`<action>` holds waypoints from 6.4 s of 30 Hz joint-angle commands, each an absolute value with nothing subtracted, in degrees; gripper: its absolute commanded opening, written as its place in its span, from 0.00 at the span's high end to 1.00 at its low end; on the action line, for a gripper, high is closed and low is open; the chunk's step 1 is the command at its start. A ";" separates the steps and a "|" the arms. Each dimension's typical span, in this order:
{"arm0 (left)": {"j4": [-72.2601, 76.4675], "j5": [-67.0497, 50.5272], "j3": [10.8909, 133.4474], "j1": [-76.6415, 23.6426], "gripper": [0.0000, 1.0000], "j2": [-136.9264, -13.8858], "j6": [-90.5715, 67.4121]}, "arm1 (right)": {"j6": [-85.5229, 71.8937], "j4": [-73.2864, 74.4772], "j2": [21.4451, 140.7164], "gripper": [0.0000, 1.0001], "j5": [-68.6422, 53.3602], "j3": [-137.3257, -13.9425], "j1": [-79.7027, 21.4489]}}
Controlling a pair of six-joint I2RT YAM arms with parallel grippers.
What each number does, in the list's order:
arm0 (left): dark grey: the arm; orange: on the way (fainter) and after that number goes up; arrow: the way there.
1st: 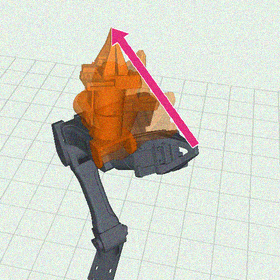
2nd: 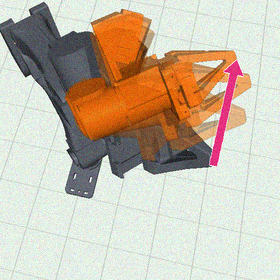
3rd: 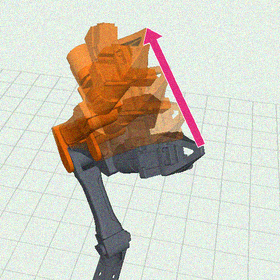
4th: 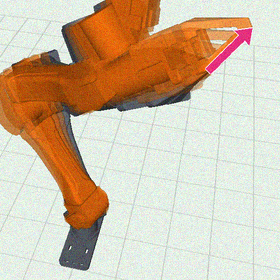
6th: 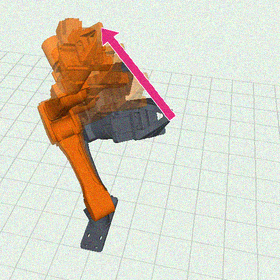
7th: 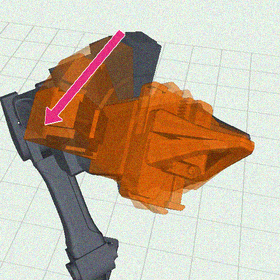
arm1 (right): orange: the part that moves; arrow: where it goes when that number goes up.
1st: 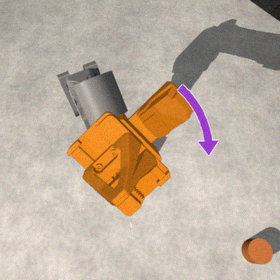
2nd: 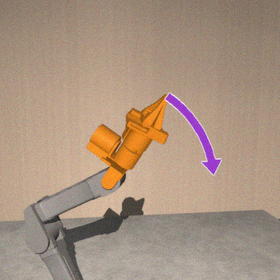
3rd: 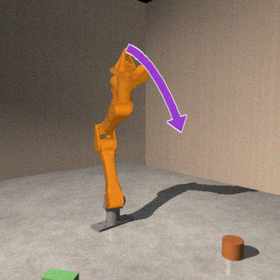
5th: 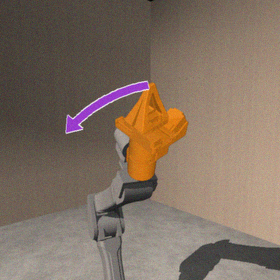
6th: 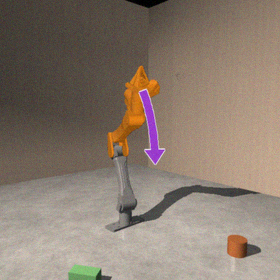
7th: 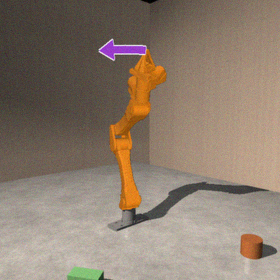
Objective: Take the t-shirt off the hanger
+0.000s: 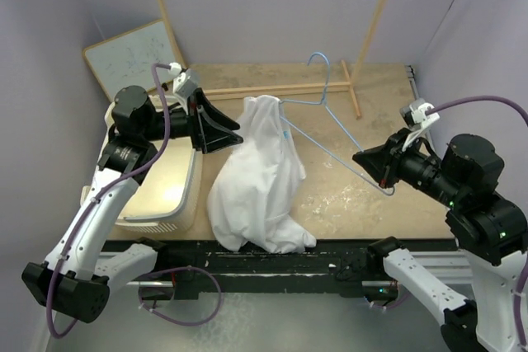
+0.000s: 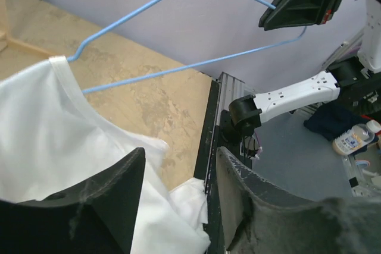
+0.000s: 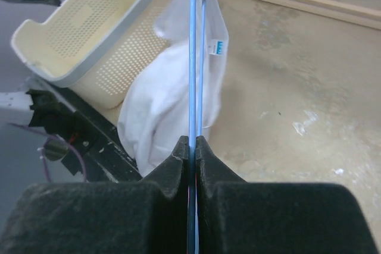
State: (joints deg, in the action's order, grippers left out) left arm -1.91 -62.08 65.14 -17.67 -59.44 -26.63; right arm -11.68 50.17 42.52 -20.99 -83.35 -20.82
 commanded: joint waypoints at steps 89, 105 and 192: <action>-31.00 -3.36 61.08 -51.60 0.17 -78.11 -28.08 | -20.08 30.17 41.89 0.00 1.46 -71.63 -20.04; -35.85 14.37 74.94 -61.68 0.05 -100.29 -23.71 | -20.77 33.13 33.80 0.00 -0.11 -66.40 -20.04; -32.61 8.54 63.12 -40.14 0.05 -44.38 -15.94 | -22.63 34.90 35.04 0.02 -1.85 -58.70 -20.04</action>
